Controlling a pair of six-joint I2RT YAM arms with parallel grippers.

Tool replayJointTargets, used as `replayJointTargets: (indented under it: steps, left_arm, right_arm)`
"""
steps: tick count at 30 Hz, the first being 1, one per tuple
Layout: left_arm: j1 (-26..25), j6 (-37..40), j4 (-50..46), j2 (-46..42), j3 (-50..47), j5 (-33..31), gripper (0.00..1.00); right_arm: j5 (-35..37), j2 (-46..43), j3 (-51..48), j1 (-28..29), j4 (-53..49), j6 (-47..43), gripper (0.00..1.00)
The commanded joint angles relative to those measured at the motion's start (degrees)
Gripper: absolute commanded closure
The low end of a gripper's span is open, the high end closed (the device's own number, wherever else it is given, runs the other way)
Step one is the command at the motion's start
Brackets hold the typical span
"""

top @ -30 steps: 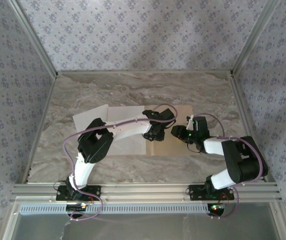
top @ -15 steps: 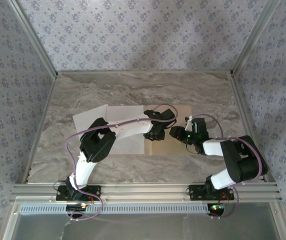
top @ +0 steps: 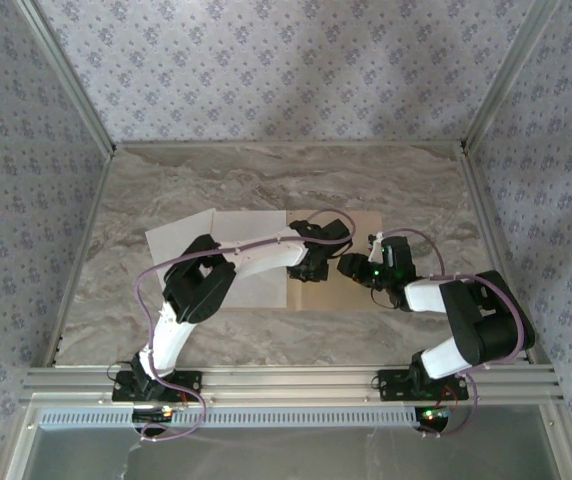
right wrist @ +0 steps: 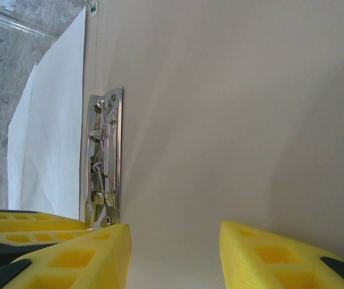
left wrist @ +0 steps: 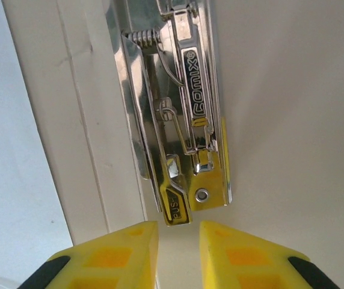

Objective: Put the files into the folder

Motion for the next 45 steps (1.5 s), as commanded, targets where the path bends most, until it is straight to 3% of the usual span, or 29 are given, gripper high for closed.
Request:
replayJointTargets:
  steps: [1, 13, 19, 25, 45]
  left_arm:
    - [0.6, -0.7, -1.9, 0.2, 1.7, -1.7, 0.74]
    - [1.1, -0.6, -1.7, -0.2, 1.6, -1.6, 0.76]
    - [1.1, -0.8, -2.0, -0.2, 2.0, -1.9, 0.71]
    - [1.1, -1.1, -2.6, -0.3, 2.2, -2.1, 0.8]
    - [1.2, -1.3, -2.8, 0.8, 1.6, -1.9, 0.84]
  right_arm:
    - [-0.3, 1.4, -2.1, 0.9, -4.1, 1.1, 0.55]
    - [-0.3, 1.2, -2.6, 1.5, -3.6, 1.4, 0.55]
    - [-0.4, 1.2, -2.6, 1.7, -3.6, 1.4, 0.55]
    - [-0.3, 1.3, -2.6, 1.7, -3.7, 1.4, 0.55]
    - [-0.5, 1.5, -2.8, 1.7, -3.6, 1.6, 0.55]
